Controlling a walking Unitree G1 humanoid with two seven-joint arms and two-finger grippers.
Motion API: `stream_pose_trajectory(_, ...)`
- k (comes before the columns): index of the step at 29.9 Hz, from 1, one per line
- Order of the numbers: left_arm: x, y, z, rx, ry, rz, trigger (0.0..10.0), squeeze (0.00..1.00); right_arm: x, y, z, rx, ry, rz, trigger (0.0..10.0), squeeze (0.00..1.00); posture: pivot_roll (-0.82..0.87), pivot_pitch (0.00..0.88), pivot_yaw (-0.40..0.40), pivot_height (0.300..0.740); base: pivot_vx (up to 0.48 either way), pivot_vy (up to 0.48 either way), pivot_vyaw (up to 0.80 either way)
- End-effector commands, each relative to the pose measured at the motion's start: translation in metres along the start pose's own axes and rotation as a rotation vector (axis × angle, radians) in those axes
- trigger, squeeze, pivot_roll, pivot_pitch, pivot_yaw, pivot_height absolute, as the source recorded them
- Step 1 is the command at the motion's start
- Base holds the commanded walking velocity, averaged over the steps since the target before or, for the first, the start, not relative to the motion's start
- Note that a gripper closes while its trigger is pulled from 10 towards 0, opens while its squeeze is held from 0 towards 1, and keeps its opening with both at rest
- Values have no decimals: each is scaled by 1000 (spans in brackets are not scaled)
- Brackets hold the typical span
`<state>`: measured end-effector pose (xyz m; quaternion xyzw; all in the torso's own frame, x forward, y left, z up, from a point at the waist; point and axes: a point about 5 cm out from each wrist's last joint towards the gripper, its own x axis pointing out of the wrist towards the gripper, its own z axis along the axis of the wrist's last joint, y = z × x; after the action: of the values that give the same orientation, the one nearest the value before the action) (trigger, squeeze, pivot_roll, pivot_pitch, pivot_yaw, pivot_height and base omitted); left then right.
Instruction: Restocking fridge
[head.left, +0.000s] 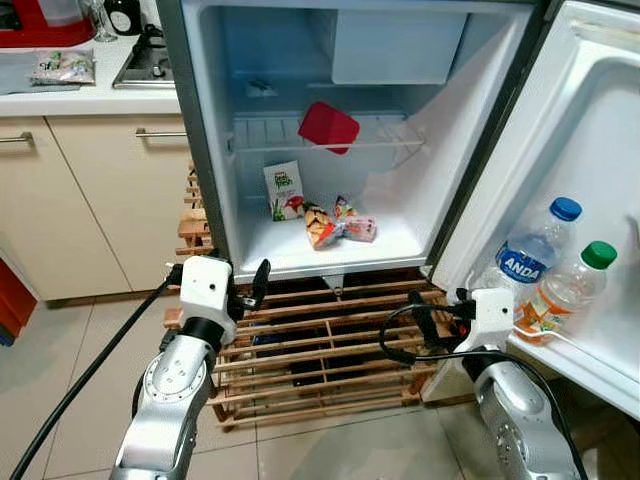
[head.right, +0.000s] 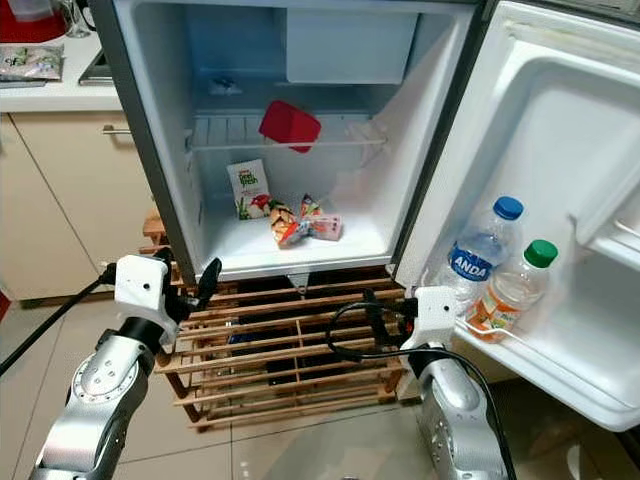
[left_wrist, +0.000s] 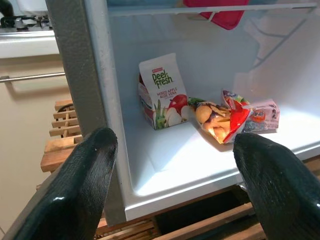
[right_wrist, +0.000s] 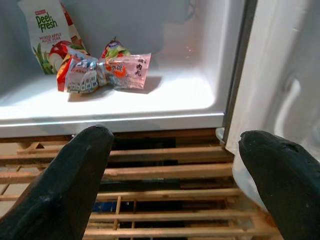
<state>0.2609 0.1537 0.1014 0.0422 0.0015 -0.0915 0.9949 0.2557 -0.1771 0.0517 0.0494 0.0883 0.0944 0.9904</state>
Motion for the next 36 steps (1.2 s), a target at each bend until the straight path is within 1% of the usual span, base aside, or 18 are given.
stream_pose_trajectory(1,5,1,2,4,-8,9,10000,0,1,-3,1,-6,-6,-10,10000,0,-65,0,-8,740,0,0,0)
stream_pose_trajectory(3,9,-1,3,-3,-16,9,10000,0,5,-2,3,-6,-7,-8,10000,0,-67,0,-7,740,0,0,0)
stream_pose_trajectory(6,10,-2,3,-5,-21,7,10000,0,7,-2,4,-5,-11,-8,10000,0,-69,0,-6,740,0,0,0)
stream_pose_trajectory(9,12,-2,4,10,-17,14,10000,0,7,-2,4,1,-13,-14,10000,0,-69,0,-8,740,-305,0,0)
stream_pose_trajectory(23,14,2,1,7,-9,25,10000,0,7,-4,0,-3,-16,-28,10000,0,-64,0,-7,740,-270,0,0)
stream_pose_trajectory(28,15,1,-1,-1,0,24,10000,0,5,-9,-4,-8,-10,-34,10000,0,-68,0,-8,740,0,0,0)
stream_pose_trajectory(31,17,-2,-1,-14,-6,2,10000,0,3,-11,-5,-20,-8,-34,10000,0,-77,0,-8,740,0,0,0)
stream_pose_trajectory(32,19,-4,-2,-5,-8,-18,10000,0,1,-13,-6,-30,-9,-33,10000,0,-91,0,-8,740,0,-469,0)
stream_pose_trajectory(36,22,-9,-3,-14,-15,-45,10000,0,-2,-14,-7,-43,-11,-35,10000,0,-113,0,-10,740,0,-471,0)
